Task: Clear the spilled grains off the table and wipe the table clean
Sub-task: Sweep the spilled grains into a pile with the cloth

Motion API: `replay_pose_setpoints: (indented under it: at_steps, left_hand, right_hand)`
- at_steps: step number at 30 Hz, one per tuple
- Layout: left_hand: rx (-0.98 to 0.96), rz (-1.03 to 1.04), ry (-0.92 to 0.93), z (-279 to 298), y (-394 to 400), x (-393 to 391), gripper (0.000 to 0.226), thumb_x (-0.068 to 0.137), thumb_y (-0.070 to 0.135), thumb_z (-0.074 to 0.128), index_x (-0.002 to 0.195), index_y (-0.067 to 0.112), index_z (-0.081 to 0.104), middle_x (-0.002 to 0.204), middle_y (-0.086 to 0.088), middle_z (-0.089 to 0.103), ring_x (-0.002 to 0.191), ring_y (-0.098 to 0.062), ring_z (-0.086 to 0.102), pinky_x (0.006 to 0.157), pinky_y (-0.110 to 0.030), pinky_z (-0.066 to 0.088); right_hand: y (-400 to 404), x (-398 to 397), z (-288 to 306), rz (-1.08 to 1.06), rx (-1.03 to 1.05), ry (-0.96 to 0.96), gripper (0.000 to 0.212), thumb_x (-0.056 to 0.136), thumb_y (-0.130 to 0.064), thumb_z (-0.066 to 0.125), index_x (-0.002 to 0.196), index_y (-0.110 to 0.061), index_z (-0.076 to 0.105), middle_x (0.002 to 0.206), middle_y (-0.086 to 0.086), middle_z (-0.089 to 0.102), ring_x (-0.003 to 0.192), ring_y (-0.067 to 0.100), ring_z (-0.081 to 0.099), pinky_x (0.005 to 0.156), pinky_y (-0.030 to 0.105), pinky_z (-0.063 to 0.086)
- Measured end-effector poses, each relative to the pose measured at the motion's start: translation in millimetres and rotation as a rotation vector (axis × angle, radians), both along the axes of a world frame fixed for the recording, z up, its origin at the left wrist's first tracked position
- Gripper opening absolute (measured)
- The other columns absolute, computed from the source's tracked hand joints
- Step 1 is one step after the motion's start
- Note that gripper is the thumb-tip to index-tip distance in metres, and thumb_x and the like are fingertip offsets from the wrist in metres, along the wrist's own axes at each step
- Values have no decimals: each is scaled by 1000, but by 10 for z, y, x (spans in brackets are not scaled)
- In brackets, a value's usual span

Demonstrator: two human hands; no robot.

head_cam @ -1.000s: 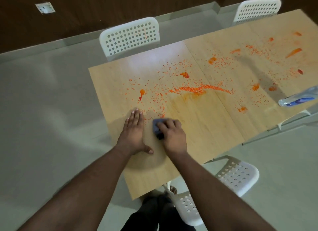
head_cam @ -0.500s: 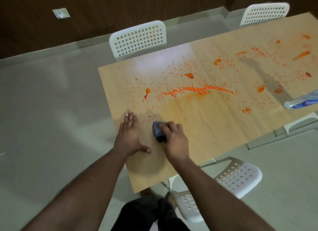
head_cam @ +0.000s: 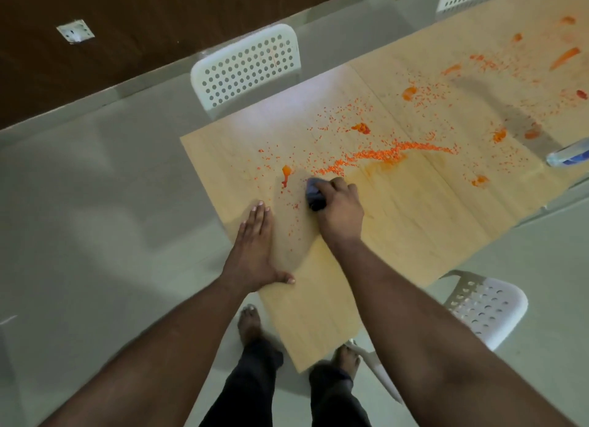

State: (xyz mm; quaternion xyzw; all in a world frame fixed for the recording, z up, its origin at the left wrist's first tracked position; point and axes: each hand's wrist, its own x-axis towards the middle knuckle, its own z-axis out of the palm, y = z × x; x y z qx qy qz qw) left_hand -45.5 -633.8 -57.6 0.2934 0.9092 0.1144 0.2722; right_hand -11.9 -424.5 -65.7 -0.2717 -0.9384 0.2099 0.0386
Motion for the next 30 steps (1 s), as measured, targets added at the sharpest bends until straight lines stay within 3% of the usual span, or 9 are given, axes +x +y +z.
replay_pose_setpoints:
  at_steps: [5, 12, 16, 19, 25, 30]
  left_hand:
    - [-19, -113, 19, 44, -185, -362, 169, 54, 84, 83, 163, 11, -24, 170, -5, -34, 157, -20, -29, 131, -39, -6]
    - [-55, -220, 10, 65, -160, -641, 174, 51, 82, 86, 161, 8, -27, 169, -9, -34, 157, -25, -30, 130, -41, -8]
    - [-55, -227, 14, -22, -155, -673, 178, 46, 86, 84, 161, 7, -27, 169, -10, -35, 156, -25, -31, 130, -43, -9]
    - [-55, -238, 21, -47, -184, -672, 178, 46, 90, 80, 161, 7, -27, 168, -10, -37, 155, -25, -33, 130, -44, -10]
    - [-64, -236, 7, 10, -247, -673, 173, 51, 86, 82, 161, 8, -26, 169, -8, -34, 157, -24, -30, 131, -44, -7]
    - [-63, -165, -25, 94, -397, -780, 171, 55, 76, 89, 161, 10, -27, 170, -6, -33, 158, -22, -28, 132, -42, -5]
  right_hand:
    - [-344, 338, 182, -81, -71, 96, 63, 76, -2, 57, 135, -23, 66, 120, -2, 58, 107, 28, 48, 77, 44, 50]
    - [-1083, 1110, 44, 204, 20, -74, 54, 74, -17, 67, 127, -26, 70, 120, -3, 60, 106, 30, 53, 67, 42, 53]
    - [-1076, 703, -17, 108, 85, -74, 46, 78, -24, 67, 124, -27, 71, 118, -1, 61, 107, 33, 54, 65, 39, 52]
    - [-931, 290, 12, -54, 81, -69, 48, 78, -15, 72, 125, -25, 71, 120, 1, 61, 109, 33, 53, 66, 39, 53]
    - [-627, -58, 133, -355, -1, -34, 51, 88, -9, 58, 136, -24, 64, 120, 2, 56, 114, 30, 46, 71, 39, 48]
    - [-1159, 347, 210, -178, 11, 4, 54, 79, -15, 58, 132, -26, 65, 119, 0, 56, 108, 28, 48, 66, 39, 49]
